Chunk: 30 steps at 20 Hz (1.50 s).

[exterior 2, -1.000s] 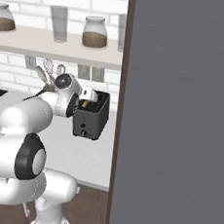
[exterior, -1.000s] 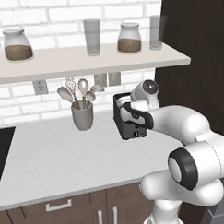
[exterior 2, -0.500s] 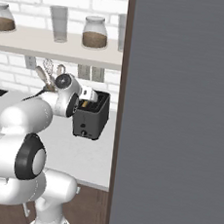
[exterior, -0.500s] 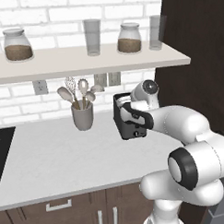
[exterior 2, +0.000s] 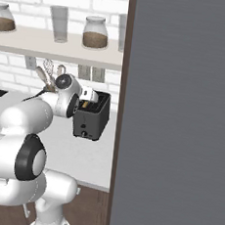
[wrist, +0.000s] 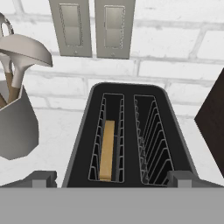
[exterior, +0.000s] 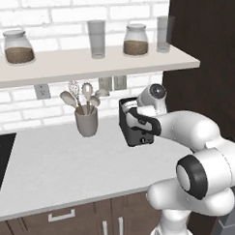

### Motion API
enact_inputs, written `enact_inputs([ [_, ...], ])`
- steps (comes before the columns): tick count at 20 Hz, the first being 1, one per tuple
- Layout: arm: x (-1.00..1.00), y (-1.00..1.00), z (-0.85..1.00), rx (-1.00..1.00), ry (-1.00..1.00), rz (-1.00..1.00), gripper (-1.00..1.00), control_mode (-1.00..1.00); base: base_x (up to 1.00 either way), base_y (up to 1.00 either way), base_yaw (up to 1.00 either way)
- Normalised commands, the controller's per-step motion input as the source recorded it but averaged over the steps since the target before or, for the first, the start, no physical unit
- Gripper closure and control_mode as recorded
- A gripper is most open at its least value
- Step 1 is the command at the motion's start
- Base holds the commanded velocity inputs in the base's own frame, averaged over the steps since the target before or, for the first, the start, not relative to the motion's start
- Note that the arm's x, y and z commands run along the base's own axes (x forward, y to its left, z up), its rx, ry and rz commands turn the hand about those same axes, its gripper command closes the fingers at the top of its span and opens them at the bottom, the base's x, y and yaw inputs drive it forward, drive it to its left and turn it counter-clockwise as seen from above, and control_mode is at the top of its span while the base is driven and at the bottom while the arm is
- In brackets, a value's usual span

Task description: Start the toaster. Once the lever pops up, take the bread to the plate on the dining counter.

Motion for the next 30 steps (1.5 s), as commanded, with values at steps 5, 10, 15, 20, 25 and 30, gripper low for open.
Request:
enact_inputs([
  [5,0.0,0.0,0.0,0.0,0.0,0.0,-1.0,-1.0,0.0,0.0,0.0],
  [10,0.0,0.0,0.0,0.0,0.0,0.0,-1.0,-1.0,0.0,0.0,0.0],
  [15,0.0,0.0,0.0,0.0,0.0,0.0,-1.0,-1.0,0.0,0.0,0.0],
  [20,0.0,0.0,0.0,0.0,0.0,0.0,-1.0,-1.0,0.0,0.0,0.0],
  [25,0.0,0.0,0.0,0.0,0.0,0.0,-1.0,-1.0,0.0,0.0,0.0],
  [30,0.0,0.0,0.0,0.0,0.0,0.0,-1.0,-1.0,0.0,0.0,0.0],
])
